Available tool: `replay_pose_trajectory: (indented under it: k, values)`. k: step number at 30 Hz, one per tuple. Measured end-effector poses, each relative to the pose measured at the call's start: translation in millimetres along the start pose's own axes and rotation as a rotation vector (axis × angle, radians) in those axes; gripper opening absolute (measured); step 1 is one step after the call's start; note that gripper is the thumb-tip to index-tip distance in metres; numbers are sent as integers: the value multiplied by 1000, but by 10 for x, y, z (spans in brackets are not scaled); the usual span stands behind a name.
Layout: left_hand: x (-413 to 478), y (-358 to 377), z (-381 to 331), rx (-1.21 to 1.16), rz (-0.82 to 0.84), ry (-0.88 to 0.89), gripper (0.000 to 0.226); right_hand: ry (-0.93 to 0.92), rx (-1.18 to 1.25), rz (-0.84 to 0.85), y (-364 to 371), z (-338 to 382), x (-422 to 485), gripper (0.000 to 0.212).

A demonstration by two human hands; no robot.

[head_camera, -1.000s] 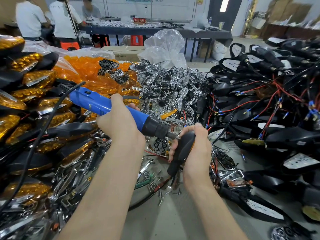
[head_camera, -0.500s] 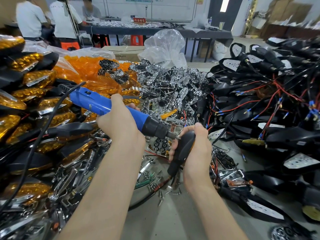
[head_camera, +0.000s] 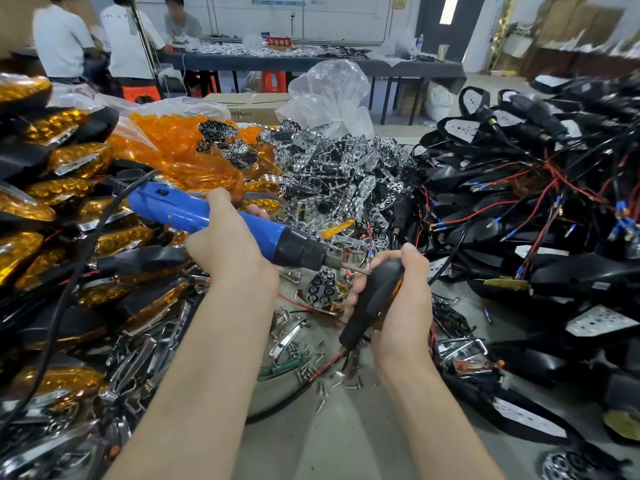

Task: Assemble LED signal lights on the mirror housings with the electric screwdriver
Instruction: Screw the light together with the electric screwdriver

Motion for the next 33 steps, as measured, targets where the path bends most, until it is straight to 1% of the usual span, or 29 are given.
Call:
replay_pose_trajectory:
  k: [2,5,7,12,16,19,20,21,23,25,28,30,33]
  values:
    - [40,-34,-51,-15,-20,7,23,24,59,42,11,-10,10,39]
    - [108,-105,-129,-32,-70,28,38,66,119,107,47,-20,39,39]
    - [138,-136,-167,-42,-88,31,41,88,160,130,55,-30,47,40]
    - [184,-175,-193,-26,-122,33,39,134,199,142,65,-61,44,44]
    - [192,-201,-132,66,-132,-6,40,181,239,104,37,-91,46,47]
    - [100,-237,-82,51,-125,-36,45,180,227,143,80,-89,24,47]
    - [54,-277,-56,55,-127,-46,42,178,205,168,114,-94,3,48]
    - [-18,-318,-35,62,-128,-57,34,178,184,194,150,-104,-18,48]
    - [-154,-391,28,48,-108,-90,5,190,145,239,214,-136,-61,51]
    - [-298,-436,52,43,-68,-120,17,207,113,264,259,-158,-98,52]
    - [-466,-432,-15,47,8,-163,22,211,88,252,302,-155,-136,54]
    - [-550,-433,-43,81,69,-225,21,221,87,230,346,-155,-162,57]
    - [-606,-507,-54,178,139,-313,12,237,78,225,492,-154,-229,59]
Point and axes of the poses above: each hand's wrist, its own x-axis towards the middle knuckle, its own y-axis out of the palm, z = x × y, the point moved 9 cm from there along x, towards the middle knuckle, and after that the axes turned 1 degree about y, right-handed, at the moved point
